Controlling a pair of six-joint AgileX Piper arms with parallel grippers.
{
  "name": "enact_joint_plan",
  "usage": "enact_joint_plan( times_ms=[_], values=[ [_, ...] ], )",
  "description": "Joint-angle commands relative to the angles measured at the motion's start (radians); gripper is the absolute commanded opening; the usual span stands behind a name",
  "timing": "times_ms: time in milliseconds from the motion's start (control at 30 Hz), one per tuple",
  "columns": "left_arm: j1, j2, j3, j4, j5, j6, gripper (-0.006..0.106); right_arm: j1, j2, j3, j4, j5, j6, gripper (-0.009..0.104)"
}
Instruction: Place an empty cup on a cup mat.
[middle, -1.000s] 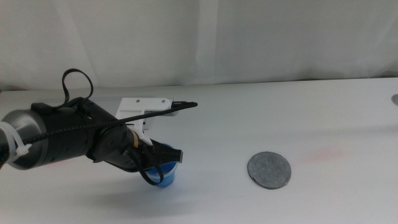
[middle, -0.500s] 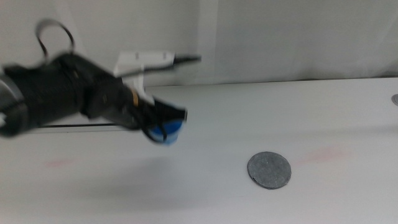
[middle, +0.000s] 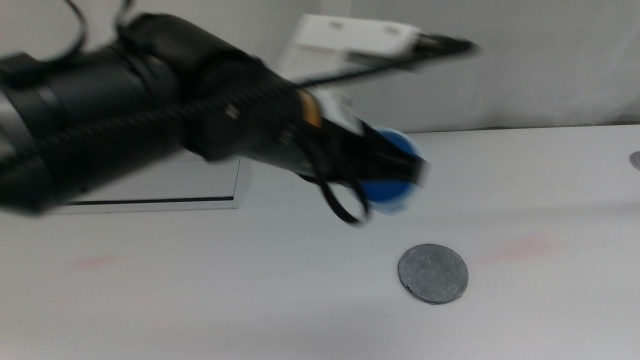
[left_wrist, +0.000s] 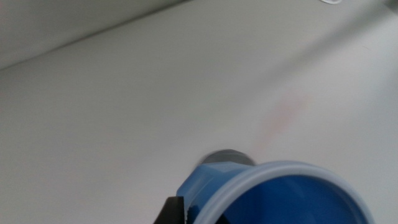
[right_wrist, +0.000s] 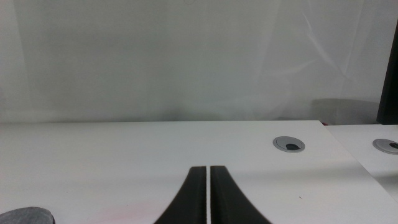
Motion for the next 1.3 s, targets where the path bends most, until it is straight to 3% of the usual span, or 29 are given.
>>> enact_joint_plan(
  times_ms=[0, 200, 467, 1267],
  values=[
    [-0.059, 0.007, -0.006, -0.006, -0.030, 0.008, -0.003, -0.002, 0.003, 0.038, -0.002, -0.006, -0.003, -0.003],
    [-0.140, 0.071, -0.039, -0.006, 0.017, 0.022, -0.003, -0.002, 0.003, 0.038, -0.002, -0.006, -0.003, -0.003],
    [-0.144, 0.179, -0.158, -0.004, 0.164, 0.060, -0.003, -0.002, 0.003, 0.038, -0.002, -0.006, -0.003, -0.003],
    [-0.140, 0.429, -0.235, -0.032, 0.053, 0.114, -0.003, -0.002, 0.003, 0.038, -0.002, -0.006, -0.003, -0.003]
  ],
)
